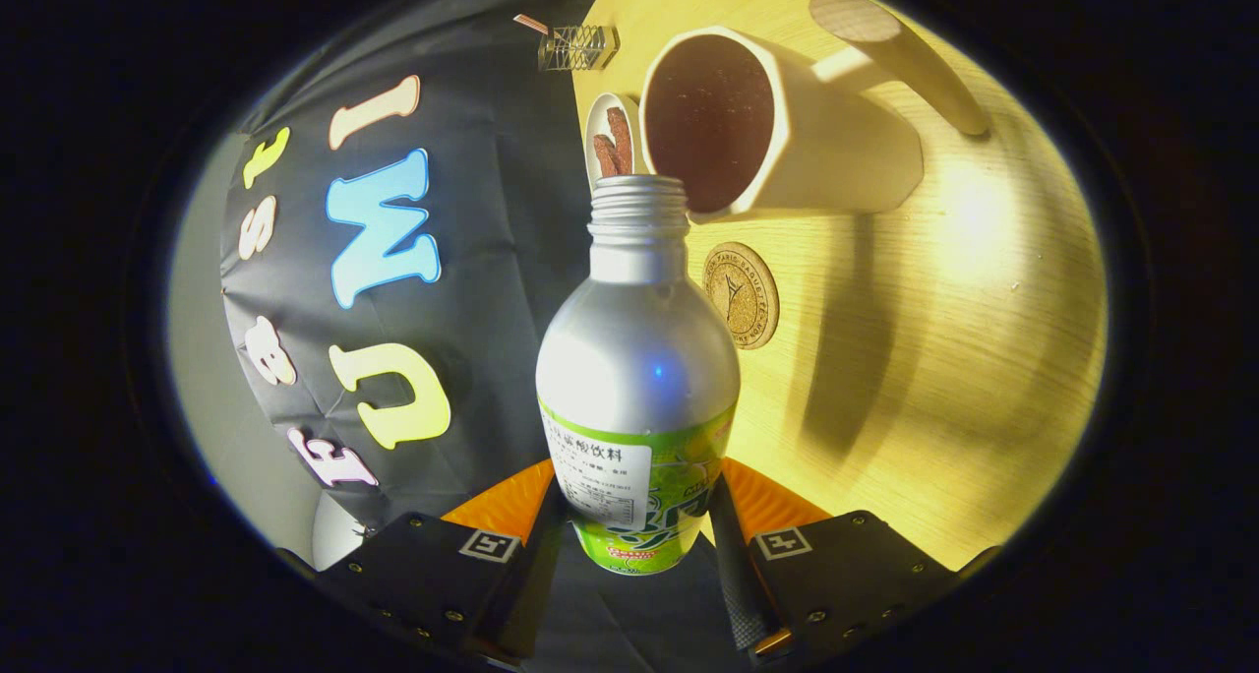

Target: Take the bottle from table, then pour the juice into the cup, finally place the bottle on the coaster

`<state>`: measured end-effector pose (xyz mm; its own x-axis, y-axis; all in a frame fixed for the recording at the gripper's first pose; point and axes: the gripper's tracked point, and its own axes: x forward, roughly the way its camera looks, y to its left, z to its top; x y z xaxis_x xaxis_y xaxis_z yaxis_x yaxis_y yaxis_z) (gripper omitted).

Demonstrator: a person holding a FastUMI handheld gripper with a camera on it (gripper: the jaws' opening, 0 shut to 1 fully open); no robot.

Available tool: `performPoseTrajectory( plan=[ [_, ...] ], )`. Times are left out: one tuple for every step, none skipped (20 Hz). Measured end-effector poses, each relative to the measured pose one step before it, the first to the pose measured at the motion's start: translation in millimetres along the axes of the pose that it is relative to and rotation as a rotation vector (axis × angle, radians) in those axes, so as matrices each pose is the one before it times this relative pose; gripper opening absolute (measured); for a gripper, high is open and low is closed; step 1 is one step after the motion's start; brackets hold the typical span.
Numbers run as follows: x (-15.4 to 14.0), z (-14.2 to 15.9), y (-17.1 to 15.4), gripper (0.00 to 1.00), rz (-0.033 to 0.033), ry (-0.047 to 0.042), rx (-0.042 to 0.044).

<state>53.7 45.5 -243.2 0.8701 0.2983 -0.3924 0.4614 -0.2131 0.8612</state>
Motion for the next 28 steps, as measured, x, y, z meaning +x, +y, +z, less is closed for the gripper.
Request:
performPoseTrajectory(
  plan=[
    [0.01,-0.07,0.82,0.72,0.00139,-0.00115,0.00812],
    [0.08,1.18,0.08,0.72,0.00078,-0.00128,0.00792],
    [-0.32,0.51,0.70,0.72,-0.00044,-0.00135,0.00713],
    [-0.11,0.42,0.42,0.72,-0.00001,-0.00163,0.00603],
    [0.57,-0.43,0.22,0.72,0.00082,-0.00073,0.00633],
    [0.01,0.09,0.40,0.72,0.00143,0.00053,0.00725],
    [-0.40,-1.12,0.75,0.72,0.00141,0.00144,0.00712],
    [0.32,0.36,0.45,0.72,0.00274,0.00052,0.00632],
    [-0.06,-0.25,0.53,0.72,0.00202,0.00143,0.00732],
    [0.13,-0.56,0.50,0.72,0.00254,0.00159,0.00763],
    [-0.11,-0.28,1.02,0.72,0.00243,0.00080,0.00772],
    [0.75,-0.74,0.28,0.72,0.00187,0.00133,0.00781],
    [0.00,-0.51,0.98,0.72,0.00247,0.00018,0.00847],
    [0.31,-0.38,0.50,0.72,0.00230,0.00117,0.00872],
    [-0.51,0.12,0.77,0.72,0.00177,0.00151,0.00763],
    [0.14,-0.37,0.24,0.72,0.00140,0.00323,0.00679],
    [-0.07,-0.67,1.12,0.72,0.00084,0.00257,0.00822],
    [-0.26,0.82,0.56,0.72,0.00115,0.00085,0.00972],
    [-0.46,0.32,1.04,0.72,0.00247,0.00031,0.00905],
    [-0.35,0.78,0.23,0.72,0.00166,-0.00001,0.00614],
    [-0.05,-1.06,-0.22,0.72,-0.00035,0.00429,0.00332],
    [-0.28,-0.63,2.75,0.72,0.00002,0.00029,0.00371],
    [0.14,-0.01,0.75,0.72,0.00005,0.00336,0.00697],
    [-0.75,-0.18,2.98,0.72,0.00308,-0.00092,0.00830],
    [0.05,-0.64,0.92,0.72,0.00036,0.00163,0.00939],
    [0.44,-0.59,1.33,0.72,0.00073,0.00114,0.00764],
    [0.62,0.17,1.38,0.72,0.00090,0.00227,0.00630],
    [0.05,-1.05,1.84,0.72,0.00300,0.00238,0.00527]
  ],
)
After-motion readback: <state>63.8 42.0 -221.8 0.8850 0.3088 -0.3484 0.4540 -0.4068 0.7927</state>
